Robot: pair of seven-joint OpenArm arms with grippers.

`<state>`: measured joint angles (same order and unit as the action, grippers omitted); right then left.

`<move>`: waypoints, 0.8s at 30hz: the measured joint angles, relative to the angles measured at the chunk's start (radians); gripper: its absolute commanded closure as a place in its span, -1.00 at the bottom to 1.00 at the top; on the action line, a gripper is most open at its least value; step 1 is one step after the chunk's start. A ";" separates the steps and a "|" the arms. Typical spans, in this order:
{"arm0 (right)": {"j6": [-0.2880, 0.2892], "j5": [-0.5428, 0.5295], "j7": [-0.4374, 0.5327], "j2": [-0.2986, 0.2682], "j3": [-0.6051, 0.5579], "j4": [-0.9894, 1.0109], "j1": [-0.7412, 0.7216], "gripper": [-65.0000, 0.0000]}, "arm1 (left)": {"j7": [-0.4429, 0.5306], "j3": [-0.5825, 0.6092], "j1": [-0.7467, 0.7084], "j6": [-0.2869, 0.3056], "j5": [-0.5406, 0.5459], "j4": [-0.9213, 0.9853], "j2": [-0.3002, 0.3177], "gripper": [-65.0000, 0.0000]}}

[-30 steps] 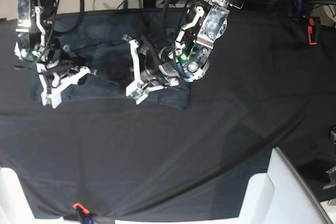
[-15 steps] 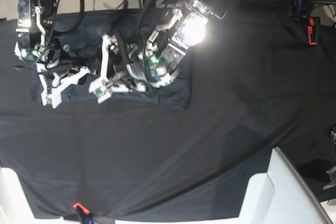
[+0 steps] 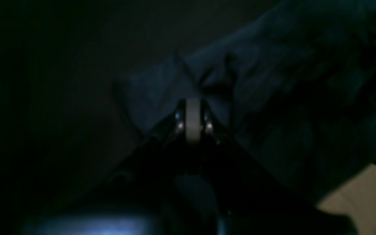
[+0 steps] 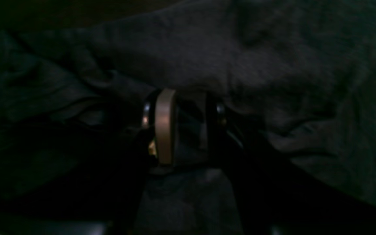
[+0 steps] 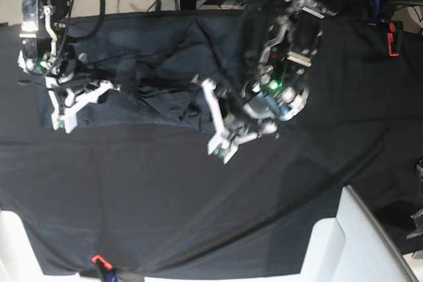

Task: Fold the T-shirt properly
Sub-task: 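Hold the folded shirt with both grippers and press the fabric flat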

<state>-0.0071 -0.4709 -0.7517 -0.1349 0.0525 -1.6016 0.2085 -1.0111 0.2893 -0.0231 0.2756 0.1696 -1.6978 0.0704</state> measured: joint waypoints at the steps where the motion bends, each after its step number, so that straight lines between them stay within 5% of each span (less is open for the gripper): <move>1: 0.000 0.000 0.001 0.000 0.000 0.000 0.000 0.55 | 0.001 0.000 -0.009 0.013 0.010 0.006 0.004 1.00; 18: 0.000 0.000 0.000 -0.003 0.000 0.000 0.006 0.55 | 0.005 -0.005 -0.066 0.004 0.003 0.032 0.022 1.00; 24: 0.000 0.001 0.000 -0.003 0.000 0.000 0.020 0.55 | 0.005 0.003 -0.066 -0.121 0.003 0.032 0.022 1.00</move>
<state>-0.0074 -0.4702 -0.7513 -0.1375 0.0525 -1.6016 0.2287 -1.0065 0.2920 -0.0891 0.1543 0.1726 -1.6657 0.0921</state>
